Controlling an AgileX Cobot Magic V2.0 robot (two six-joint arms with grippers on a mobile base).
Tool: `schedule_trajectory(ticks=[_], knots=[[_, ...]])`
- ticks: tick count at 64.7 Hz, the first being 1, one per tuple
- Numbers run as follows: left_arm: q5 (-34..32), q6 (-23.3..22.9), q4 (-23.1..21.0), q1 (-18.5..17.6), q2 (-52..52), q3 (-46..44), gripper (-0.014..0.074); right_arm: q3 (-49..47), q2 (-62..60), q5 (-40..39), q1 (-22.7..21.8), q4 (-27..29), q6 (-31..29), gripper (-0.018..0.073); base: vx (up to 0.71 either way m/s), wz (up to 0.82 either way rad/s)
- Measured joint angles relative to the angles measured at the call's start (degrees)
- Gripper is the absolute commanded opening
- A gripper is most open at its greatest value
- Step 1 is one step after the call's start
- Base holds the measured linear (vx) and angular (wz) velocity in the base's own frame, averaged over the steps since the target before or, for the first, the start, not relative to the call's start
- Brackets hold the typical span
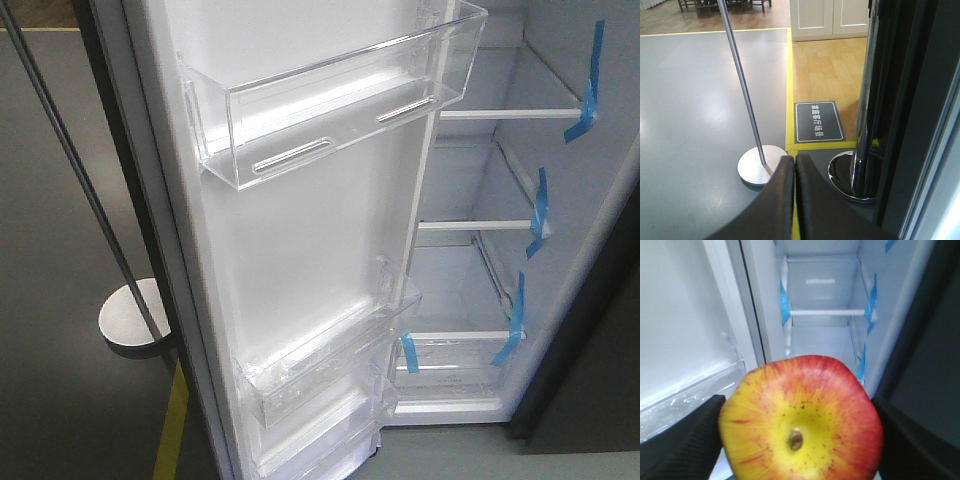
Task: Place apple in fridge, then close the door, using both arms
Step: 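Lower the apple into the upper door bin and open the right gripper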
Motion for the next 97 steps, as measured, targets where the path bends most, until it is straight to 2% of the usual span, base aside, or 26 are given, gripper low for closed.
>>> schedule_trajectory(ticks=[8, 17, 23, 33, 48, 55, 62, 73, 84, 90, 97], knots=[[0.0, 0.0, 0.0, 0.0, 0.0, 0.0, -0.0005, -9.14, 4.0, 0.86, 0.0, 6.99, -9.03, 0.0137, 0.0, 0.0], [0.0, 0.0, 0.0, 0.0, 0.0, 0.0, -0.0005, -26.24, 15.04, 2.76, 0.0, 18.19, -18.68, 0.015, 0.0, 0.0], [0.0, 0.0, 0.0, 0.0, 0.0, 0.0, -0.0005, -37.06, 23.51, 4.42, 0.0, 24.0, -22.85, 0.0164, 0.0, 0.0], [0.0, 0.0, 0.0, 0.0, 0.0, 0.0, -0.0005, -55.38, 39.11, 10.53, 0.0, 29.84, -24.91, 0.0174, 0.0, 0.0], [0.0, 0.0, 0.0, 0.0, 0.0, 0.0, -0.0005, -81.12, 58.63, 24.01, 0.52, 33.88, -24.84, 0.0181, 0.0, 0.0], [0.0, 0.0, 0.0, 0.0, 0.0, 0.0, -0.0005, -86.52, 63.97, 24.52, 2.93, 33.19, -24.14, 0.019, 0.0, 0.0], [0.0, 0.0, 0.0, 0.0, 0.0, 0.0, -0.0005, -88.41, 66.89, 23.6, 7.96, 30.76, -24.88, 0.0202, 0.0, 0.0], [0.0, 0.0, 0.0, 0.0, 0.0, 0.0, -0.0005, -88.8, 69.97, 21.88, 16.77, 21.98, -23.57, 0.0258, 0.0, 0.0], [0.0, 0.0, 0.0, 0.0, 0.0, 0.0, -0.0005, -88.8, 72.38, 20.79, 20.77, 13.29, -17.88, 0.0424, 0.0, 0.0], [0.0, 0.0, 0.0, 0.0, 0.0, 0.0, -0.0005, -88.8, 72.88, 20.88, 21.32, 12.01, -16.55, 0.0542, 0.0, 0.0], [0.0, 0.0, 0.0, 0.0, 0.0, 0.0, -0.0005, -88.8, 72.91, 20.66, 21.32, 11.54, -16.16, 0.0636, 0.0, 0.0]])
